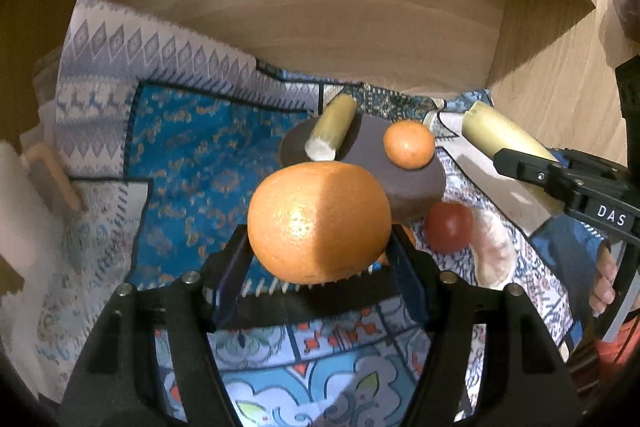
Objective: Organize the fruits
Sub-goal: 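Carry the orange and green gourd onto the brown plate with both tools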
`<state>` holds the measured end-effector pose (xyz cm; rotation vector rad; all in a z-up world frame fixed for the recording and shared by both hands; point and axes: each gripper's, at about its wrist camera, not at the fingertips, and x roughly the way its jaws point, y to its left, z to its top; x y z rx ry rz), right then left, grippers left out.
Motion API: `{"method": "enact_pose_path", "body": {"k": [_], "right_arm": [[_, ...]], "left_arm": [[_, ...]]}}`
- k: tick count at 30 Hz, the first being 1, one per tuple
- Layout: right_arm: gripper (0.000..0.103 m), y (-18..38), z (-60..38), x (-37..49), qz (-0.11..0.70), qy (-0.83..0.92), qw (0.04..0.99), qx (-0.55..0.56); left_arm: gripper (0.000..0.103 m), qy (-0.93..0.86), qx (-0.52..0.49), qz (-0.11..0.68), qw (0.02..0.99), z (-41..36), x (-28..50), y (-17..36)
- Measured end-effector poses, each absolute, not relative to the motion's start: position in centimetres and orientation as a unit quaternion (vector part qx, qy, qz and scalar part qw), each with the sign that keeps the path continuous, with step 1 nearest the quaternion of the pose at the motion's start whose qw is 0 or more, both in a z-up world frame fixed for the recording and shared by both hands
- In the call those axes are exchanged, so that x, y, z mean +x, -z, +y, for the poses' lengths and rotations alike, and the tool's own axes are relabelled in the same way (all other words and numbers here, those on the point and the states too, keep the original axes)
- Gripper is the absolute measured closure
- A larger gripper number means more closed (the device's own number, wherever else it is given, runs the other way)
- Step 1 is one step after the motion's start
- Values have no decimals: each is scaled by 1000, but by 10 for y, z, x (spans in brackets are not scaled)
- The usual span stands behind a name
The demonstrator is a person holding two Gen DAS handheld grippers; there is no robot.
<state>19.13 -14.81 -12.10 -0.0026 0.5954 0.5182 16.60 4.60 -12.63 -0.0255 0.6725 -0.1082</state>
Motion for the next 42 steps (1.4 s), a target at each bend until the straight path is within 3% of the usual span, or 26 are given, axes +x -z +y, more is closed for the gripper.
{"method": "enact_pose_path", "body": {"k": [15, 42], "right_arm": [[69, 112, -141, 244, 295, -262, 919, -24], [71, 133, -87, 321, 357, -304, 880, -80]], "left_arm": [[36, 64, -8, 335, 940, 38, 226, 116], [36, 70, 1, 402, 913, 41, 310, 159]]}}
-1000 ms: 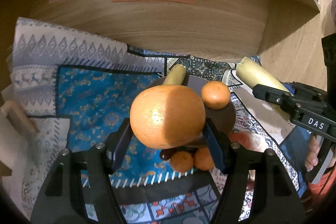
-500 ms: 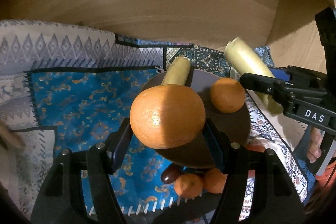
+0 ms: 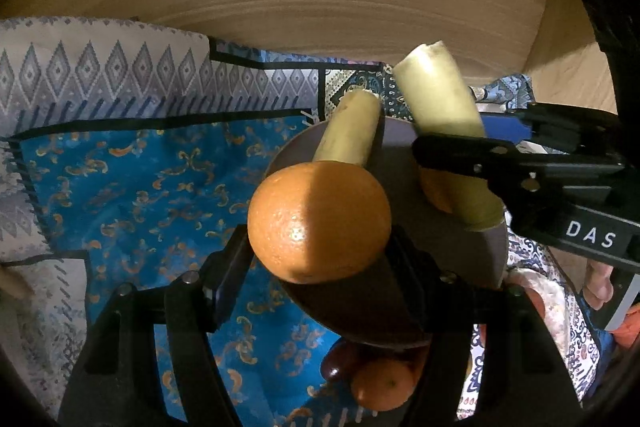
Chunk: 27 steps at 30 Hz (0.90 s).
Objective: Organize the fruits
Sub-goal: 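Carry the orange and green gourd onto the brown plate with both tools, then open both tools to release the orange and gourd on the plate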
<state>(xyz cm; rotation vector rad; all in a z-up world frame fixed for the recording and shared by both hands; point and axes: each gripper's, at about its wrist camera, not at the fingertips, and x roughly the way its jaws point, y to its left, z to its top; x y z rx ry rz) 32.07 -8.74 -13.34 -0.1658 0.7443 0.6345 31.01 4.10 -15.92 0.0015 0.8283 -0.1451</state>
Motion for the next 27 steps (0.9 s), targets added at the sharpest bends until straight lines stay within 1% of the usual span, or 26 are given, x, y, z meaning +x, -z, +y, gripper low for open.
{"method": "enact_pose_path", "body": {"k": [13, 16, 17, 19, 20, 21, 27], "right_arm": [[70, 148, -73, 339, 400, -305, 861, -78], [68, 144, -74, 338, 393, -303, 865, -77], [63, 141, -75, 337, 388, -303, 867, -76], [55, 132, -79, 334, 372, -298, 876, -70], [53, 129, -81, 333, 367, -296, 879, -71], [53, 126, -82, 332, 363, -295, 881, -72], [52, 109, -94, 315, 332, -282, 897, -70]], "left_arm": [[35, 81, 4, 412, 908, 41, 312, 166], [34, 82, 5, 412, 908, 40, 311, 166], [32, 84, 3, 408, 909, 40, 310, 165], [23, 87, -3, 396, 914, 43, 304, 160], [17, 87, -5, 389, 917, 43, 300, 155], [14, 84, -6, 378, 922, 45, 296, 151], [14, 60, 11, 345, 937, 47, 281, 133]]}}
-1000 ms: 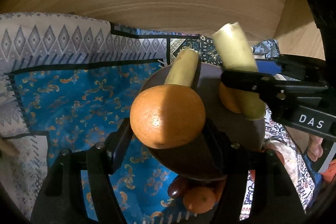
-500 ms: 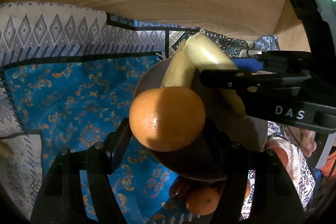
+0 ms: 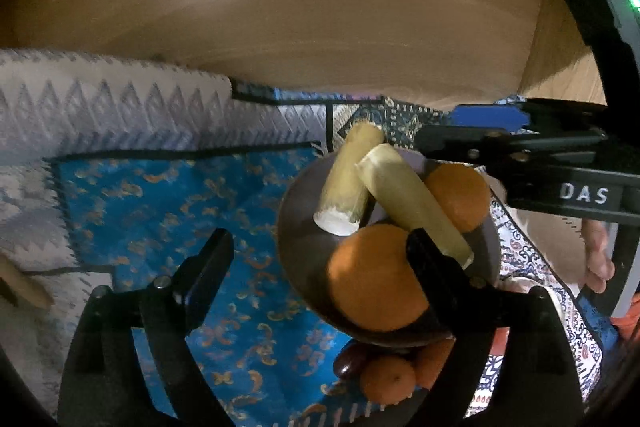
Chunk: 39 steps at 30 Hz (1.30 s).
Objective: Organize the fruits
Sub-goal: 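Open both tools to release the orange and gourd on the plate, then grasp the red tomato with the right tool while the left tool approaches a mandarin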
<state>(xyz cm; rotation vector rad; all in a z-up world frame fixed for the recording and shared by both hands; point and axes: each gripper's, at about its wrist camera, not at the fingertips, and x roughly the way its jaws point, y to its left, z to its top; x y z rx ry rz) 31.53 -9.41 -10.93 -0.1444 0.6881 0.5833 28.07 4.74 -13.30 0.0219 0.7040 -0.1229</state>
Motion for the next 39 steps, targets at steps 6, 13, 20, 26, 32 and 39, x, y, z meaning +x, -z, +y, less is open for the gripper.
{"method": "enact_pose_path", "body": {"k": [6, 13, 20, 26, 32, 39], "right_arm": [[48, 101, -110, 287, 309, -275, 908, -60], [47, 97, -121, 252, 291, -271, 916, -53], [44, 113, -132, 228, 298, -265, 916, -47], [44, 139, -140, 221, 340, -272, 900, -29], [44, 160, -137, 216, 368, -279, 886, -35], [44, 175, -129, 218, 387, -294, 873, -38]], "left_arm": [[14, 54, 12, 319, 946, 51, 256, 113], [14, 57, 13, 318, 946, 51, 229, 106], [14, 57, 20, 338, 939, 47, 204, 118], [14, 58, 14, 365, 929, 44, 194, 138], [15, 60, 1, 390, 919, 42, 189, 159], [41, 75, -5, 414, 907, 38, 194, 172]]}}
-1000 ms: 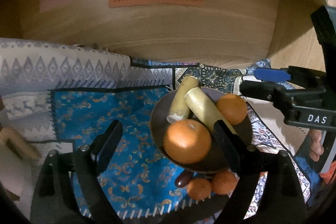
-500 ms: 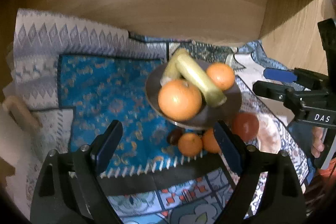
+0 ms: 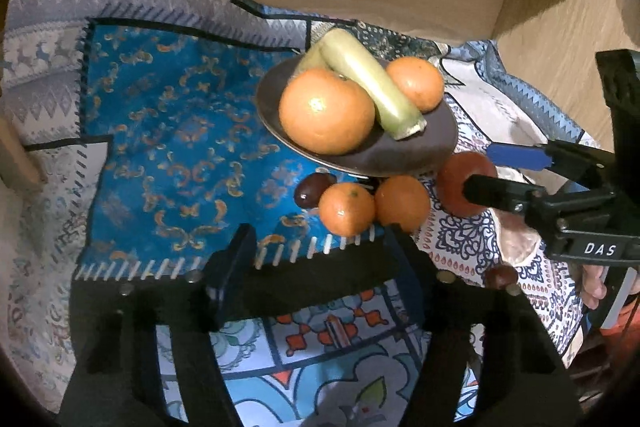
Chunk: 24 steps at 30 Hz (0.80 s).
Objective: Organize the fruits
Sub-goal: 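Grasp the red tomato with the right tool while the left tool approaches a mandarin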
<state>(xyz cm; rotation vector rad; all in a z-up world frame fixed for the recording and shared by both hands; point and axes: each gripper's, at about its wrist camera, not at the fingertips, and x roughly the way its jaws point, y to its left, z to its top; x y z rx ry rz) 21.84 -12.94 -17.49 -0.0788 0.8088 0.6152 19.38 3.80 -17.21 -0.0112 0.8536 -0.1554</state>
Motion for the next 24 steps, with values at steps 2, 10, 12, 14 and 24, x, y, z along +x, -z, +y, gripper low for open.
{"method": "enact_pose_path", "body": {"k": [2, 10, 12, 14, 24], "right_arm": [[44, 177, -127, 221, 390, -296, 871, -40], [53, 183, -123, 226, 403, -304, 862, -49], [53, 183, -123, 226, 402, -304, 862, -51], [54, 183, -123, 226, 402, -305, 862, -48], [55, 180, -127, 227, 403, -310, 860, -34]], "left_arm": [[46, 80, -2, 416, 906, 34, 197, 174], [59, 89, 5, 427, 900, 26, 210, 181], [59, 88, 10, 428, 900, 24, 212, 182], [59, 86, 11, 429, 899, 24, 212, 182], [71, 94, 27, 420, 902, 18, 211, 182]]}}
